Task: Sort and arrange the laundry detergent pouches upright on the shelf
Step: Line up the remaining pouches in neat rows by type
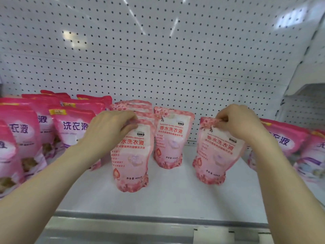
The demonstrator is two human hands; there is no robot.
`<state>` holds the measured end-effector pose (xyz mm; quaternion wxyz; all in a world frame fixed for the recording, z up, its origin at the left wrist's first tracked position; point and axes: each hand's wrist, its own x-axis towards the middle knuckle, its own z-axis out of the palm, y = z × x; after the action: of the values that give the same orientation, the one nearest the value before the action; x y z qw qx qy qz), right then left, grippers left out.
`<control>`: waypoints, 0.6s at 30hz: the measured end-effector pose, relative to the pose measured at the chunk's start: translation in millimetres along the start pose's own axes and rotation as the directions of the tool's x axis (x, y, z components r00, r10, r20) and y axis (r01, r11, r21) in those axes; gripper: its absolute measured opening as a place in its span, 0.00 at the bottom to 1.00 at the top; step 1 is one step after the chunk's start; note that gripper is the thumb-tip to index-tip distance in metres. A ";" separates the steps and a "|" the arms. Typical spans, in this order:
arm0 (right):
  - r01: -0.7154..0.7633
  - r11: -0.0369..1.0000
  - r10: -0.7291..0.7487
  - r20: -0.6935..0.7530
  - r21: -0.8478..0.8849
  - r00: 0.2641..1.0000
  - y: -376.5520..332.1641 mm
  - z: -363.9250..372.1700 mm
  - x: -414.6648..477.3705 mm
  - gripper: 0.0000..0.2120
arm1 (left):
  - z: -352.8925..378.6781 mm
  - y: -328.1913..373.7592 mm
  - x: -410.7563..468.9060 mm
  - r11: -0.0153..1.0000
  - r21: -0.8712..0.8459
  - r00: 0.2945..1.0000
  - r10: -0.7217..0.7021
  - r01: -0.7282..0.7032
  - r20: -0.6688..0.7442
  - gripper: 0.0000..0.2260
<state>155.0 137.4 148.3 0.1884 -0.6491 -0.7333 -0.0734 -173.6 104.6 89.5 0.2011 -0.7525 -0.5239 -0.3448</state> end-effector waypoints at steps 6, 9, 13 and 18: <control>0.177 0.960 -0.173 -0.037 0.217 0.984 -36.7 11.9 -5.6 0.04 | -0.9 -0.1 -0.3 1.000 -0.009 1.000 0.003 -0.003 0.002 0.07; 0.243 0.940 -0.233 -0.068 0.241 0.970 -56.2 29.8 0.6 0.06 | -3.3 0.1 -2.5 1.000 -0.017 1.000 0.007 -0.007 0.000 0.06; 0.320 0.906 -0.295 -0.127 0.278 0.947 -75.3 35.8 13.3 0.06 | -5.3 0.3 -3.3 1.000 -0.025 1.000 0.011 -0.011 -0.006 0.05; 0.340 0.890 -0.329 -0.088 0.304 0.940 -79.8 28.3 22.6 0.06 | -3.6 -0.5 -3.1 0.999 -0.025 0.999 0.038 -0.039 -0.027 0.06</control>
<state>69.7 156.5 141.6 0.2864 -0.4736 -0.8329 0.0023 -175.8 100.4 89.7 0.2053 -0.7602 -0.5022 -0.3575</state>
